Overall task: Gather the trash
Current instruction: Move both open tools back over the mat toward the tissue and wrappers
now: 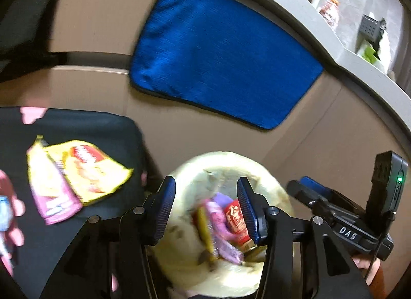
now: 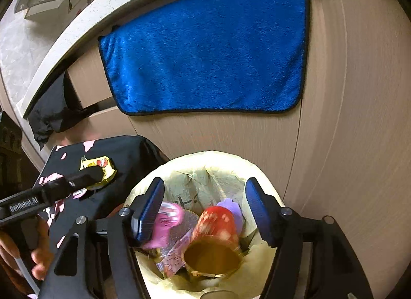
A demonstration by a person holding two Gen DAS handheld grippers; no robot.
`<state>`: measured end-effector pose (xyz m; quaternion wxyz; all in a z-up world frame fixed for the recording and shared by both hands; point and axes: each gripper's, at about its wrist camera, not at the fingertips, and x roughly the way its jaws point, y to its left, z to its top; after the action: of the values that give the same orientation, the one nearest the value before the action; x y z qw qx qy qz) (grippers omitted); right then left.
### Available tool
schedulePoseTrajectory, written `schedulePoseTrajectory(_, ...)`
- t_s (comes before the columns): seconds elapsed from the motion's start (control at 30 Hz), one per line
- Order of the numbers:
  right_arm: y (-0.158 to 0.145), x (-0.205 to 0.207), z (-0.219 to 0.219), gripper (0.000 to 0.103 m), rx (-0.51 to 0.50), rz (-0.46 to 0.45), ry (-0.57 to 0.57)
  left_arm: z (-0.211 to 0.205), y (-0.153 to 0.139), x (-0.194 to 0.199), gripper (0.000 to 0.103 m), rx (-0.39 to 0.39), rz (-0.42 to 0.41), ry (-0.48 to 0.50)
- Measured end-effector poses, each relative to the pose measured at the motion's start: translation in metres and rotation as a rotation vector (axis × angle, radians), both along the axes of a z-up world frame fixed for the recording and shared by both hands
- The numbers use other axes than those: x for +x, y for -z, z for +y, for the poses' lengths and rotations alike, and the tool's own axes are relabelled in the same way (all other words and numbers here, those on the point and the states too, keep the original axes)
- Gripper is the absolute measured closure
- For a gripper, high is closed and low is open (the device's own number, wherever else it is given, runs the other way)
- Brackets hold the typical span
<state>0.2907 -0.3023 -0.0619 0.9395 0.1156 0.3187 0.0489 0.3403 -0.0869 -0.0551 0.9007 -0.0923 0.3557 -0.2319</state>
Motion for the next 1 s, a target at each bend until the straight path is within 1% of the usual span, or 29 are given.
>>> schedulePoseTrajectory(0.1, -0.002, -0.002, 0.004, 0.04, 0.007, -0.005, 0.0, 0.022, -0.003, -0.008, 0.053, 0.019, -0.012, -0.056)
schedulePoseTrajectory(0.2, -0.009, -0.005, 0.015, 0.039, -0.023, -0.021, -0.001, 0.049, -0.002, -0.019, 0.053, 0.046, -0.017, -0.114)
schedulePoseTrajectory(0.3, -0.016, -0.009, 0.029, 0.039, -0.035, -0.045, -0.013, 0.085, -0.002, -0.032, 0.053, 0.073, -0.028, -0.195)
schedulePoseTrajectory(0.43, -0.025, -0.014, 0.06, 0.039, -0.051, -0.077, -0.04, 0.141, -0.004, -0.052, 0.053, 0.122, -0.074, -0.324)
schedulePoseTrajectory(0.47, -0.027, -0.015, 0.072, 0.039, -0.058, -0.085, -0.055, 0.158, -0.004, -0.054, 0.053, 0.12, -0.061, -0.352)
schedulePoseTrajectory(0.5, -0.027, -0.016, 0.08, 0.039, -0.062, -0.09, -0.065, 0.177, -0.002, -0.055, 0.053, 0.103, -0.032, -0.378)
schedulePoseTrajectory(0.6, -0.029, -0.014, 0.113, 0.039, -0.075, -0.095, -0.106, 0.225, 0.007, -0.055, 0.053, 0.032, 0.06, -0.436)
schedulePoseTrajectory(0.67, -0.029, -0.012, 0.136, 0.039, -0.084, -0.094, -0.138, 0.244, 0.013, -0.052, 0.053, 0.011, 0.108, -0.449)
schedulePoseTrajectory(0.8, -0.029, -0.006, 0.178, 0.039, -0.126, -0.095, -0.194, 0.266, 0.025, -0.036, 0.053, -0.034, 0.195, -0.422)
schedulePoseTrajectory(0.87, -0.029, -0.002, 0.19, 0.039, -0.135, -0.092, -0.213, 0.27, 0.033, -0.023, 0.053, -0.064, 0.241, -0.412)
schedulePoseTrajectory(0.93, -0.028, 0.002, 0.199, 0.039, -0.137, -0.087, -0.233, 0.269, 0.041, -0.012, 0.053, -0.073, 0.277, -0.407)
schedulePoseTrajectory(1.0, -0.028, 0.006, 0.207, 0.039, -0.148, -0.083, -0.25, 0.264, 0.048, -0.005, 0.053, -0.062, 0.305, -0.4)
